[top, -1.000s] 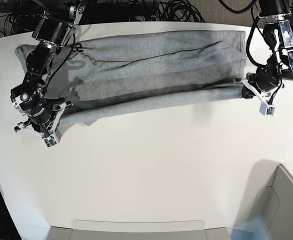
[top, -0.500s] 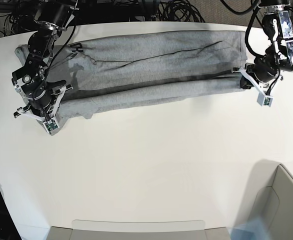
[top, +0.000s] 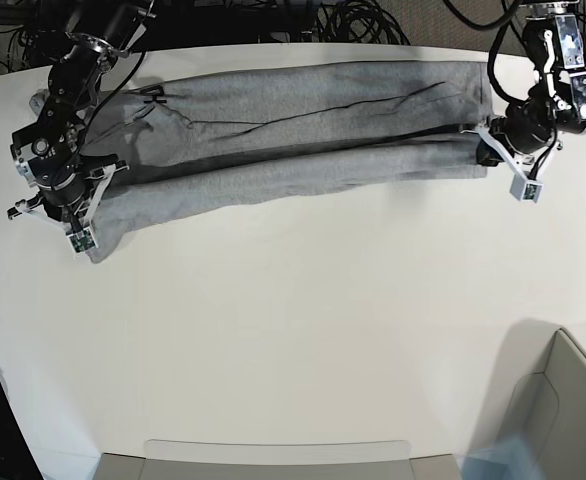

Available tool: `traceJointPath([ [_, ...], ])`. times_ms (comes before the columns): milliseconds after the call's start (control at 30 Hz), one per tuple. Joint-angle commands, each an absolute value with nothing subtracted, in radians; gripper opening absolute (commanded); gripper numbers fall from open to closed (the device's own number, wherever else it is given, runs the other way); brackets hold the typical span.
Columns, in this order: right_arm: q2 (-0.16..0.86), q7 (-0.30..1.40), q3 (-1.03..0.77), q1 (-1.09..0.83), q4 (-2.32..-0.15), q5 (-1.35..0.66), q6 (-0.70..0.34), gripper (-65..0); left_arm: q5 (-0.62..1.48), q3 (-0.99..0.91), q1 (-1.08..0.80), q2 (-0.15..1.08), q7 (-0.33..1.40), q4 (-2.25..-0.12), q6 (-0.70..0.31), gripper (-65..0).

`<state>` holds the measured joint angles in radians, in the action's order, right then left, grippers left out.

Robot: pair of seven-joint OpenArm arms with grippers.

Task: Fold the T-shirt properly
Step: 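Lay the hem over the collar edge and release with both grippers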

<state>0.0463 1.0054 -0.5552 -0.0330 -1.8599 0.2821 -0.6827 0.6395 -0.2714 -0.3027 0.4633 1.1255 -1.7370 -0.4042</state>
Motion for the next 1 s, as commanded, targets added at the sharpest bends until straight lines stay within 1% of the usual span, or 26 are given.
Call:
traceJointPath([
  [0,0.061,0.993,-0.558,-0.024,-1.880,0.285,-0.698,-65.0,0.634,-0.285,-0.312,0.483,1.121,-1.768,-0.400,-65.0],
  [167,0.061,0.993,-0.558,-0.051,-1.880,0.285,-0.698,-65.0,0.633,-0.285,-0.346,0.479,1.121,-1.845,-0.398,-65.0],
  [333,0.061,0.992,-0.553,-0.082,-1.882,0.285,-0.698,-65.0,0.633,-0.275,-0.354,0.478,1.122,-1.847,-0.398,-65.0],
  [533,0.059,0.992,-0.553,-0.139,-1.945,0.282,-0.698,-65.0,0.633,-0.285,-0.395,0.473,1.130,-1.850,-0.398,-65.0],
  [967,0.059,0.990,-0.556,-0.231,-1.945,0.286,-0.698,-65.0,0.633,-0.285,-0.453,0.472,1.127,-1.850,-0.398,-65.0],
])
